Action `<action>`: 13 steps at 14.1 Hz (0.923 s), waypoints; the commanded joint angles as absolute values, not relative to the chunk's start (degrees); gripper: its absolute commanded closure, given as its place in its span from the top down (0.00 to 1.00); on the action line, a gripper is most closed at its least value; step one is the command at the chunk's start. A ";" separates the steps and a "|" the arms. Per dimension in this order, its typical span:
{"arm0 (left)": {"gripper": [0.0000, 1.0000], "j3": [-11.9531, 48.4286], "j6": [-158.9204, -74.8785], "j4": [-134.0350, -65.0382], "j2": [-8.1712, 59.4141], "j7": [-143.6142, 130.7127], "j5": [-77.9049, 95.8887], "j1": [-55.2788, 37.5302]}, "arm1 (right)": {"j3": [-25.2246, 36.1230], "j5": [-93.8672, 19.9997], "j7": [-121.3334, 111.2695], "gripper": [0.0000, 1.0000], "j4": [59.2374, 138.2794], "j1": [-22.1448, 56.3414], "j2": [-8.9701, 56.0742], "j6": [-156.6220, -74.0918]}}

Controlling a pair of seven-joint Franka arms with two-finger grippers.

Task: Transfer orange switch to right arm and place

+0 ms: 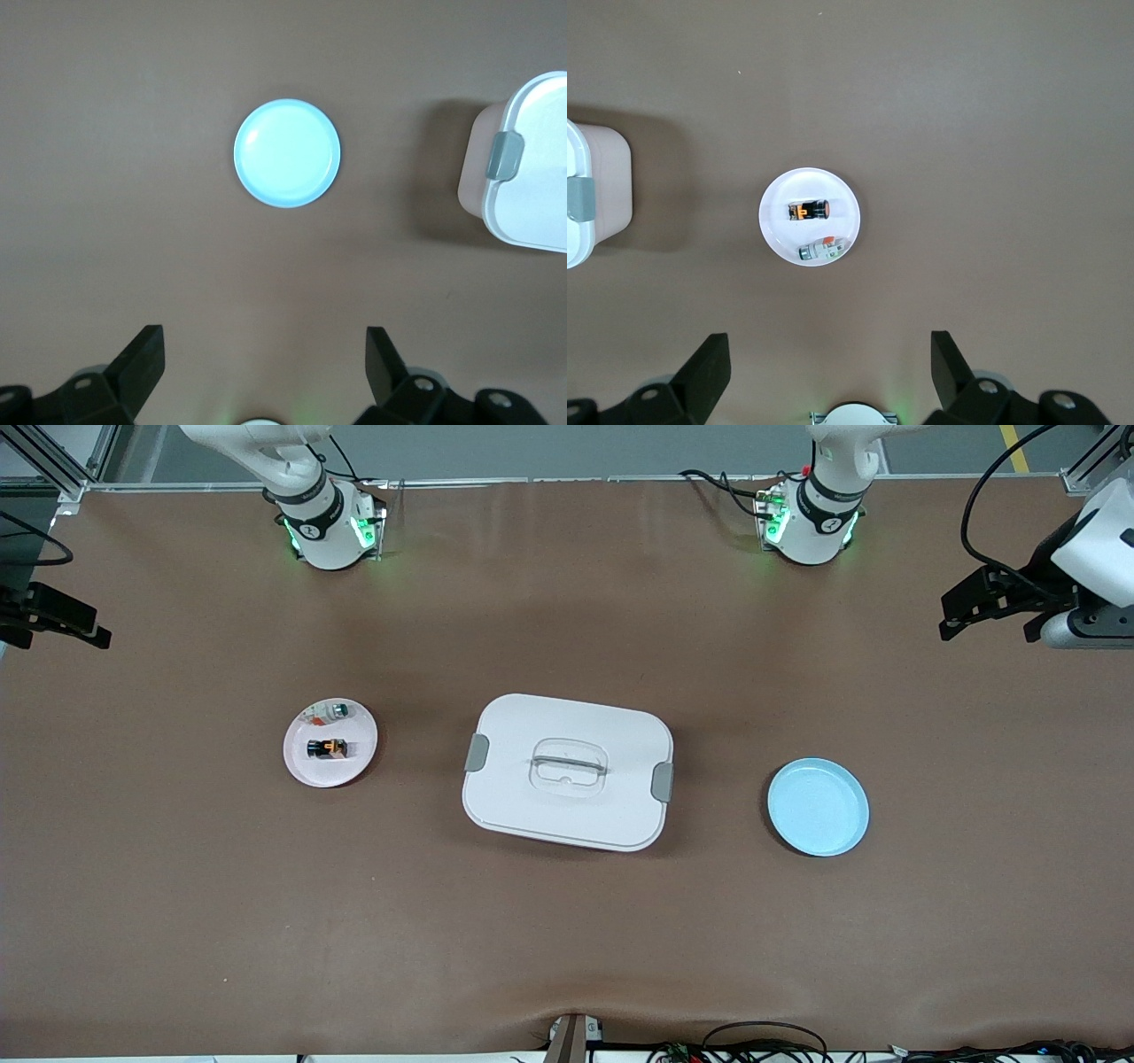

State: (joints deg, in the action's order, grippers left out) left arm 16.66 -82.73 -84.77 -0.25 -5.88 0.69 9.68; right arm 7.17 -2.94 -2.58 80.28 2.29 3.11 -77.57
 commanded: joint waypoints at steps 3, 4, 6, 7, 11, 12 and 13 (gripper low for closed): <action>1.00 16.88 -81.83 -84.81 -0.70 -5.71 0.79 9.76 | 1.24 -3.78 -1.14 1.00 82.00 -4.12 1.15 -77.78; 1.00 16.88 -81.83 -84.90 -0.70 -5.54 0.70 9.84 | 1.23 -3.87 -1.14 1.00 82.79 -4.13 0.88 -78.04; 1.00 16.88 -82.44 -84.81 -0.70 -1.08 -0.26 9.76 | 1.23 -4.13 -1.05 1.00 86.38 -4.39 -1.66 -80.32; 1.00 16.88 -82.62 -84.81 -0.70 -0.79 -0.18 9.76 | 1.23 -4.13 -1.05 1.00 88.31 -4.74 -2.97 -81.38; 1.00 16.88 -83.32 -85.16 -0.79 -0.88 0.00 9.84 | 1.14 -4.22 -0.53 1.00 88.68 -4.83 -3.16 -81.04; 1.00 16.88 -83.41 -85.43 -1.05 -1.23 0.17 9.84 | 1.06 -4.22 1.73 1.00 88.68 -4.75 -3.16 -80.95; 1.00 16.88 -83.41 -85.43 -1.05 -1.84 0.61 9.93 | 1.05 -4.22 3.06 1.00 88.77 -4.75 -3.16 -80.95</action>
State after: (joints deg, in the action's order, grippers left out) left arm 16.67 -82.82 -84.79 -0.25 -2.05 0.61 9.66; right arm 2.39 -3.30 0.10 86.90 -3.31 -1.61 -80.25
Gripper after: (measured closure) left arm 0.000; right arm 0.000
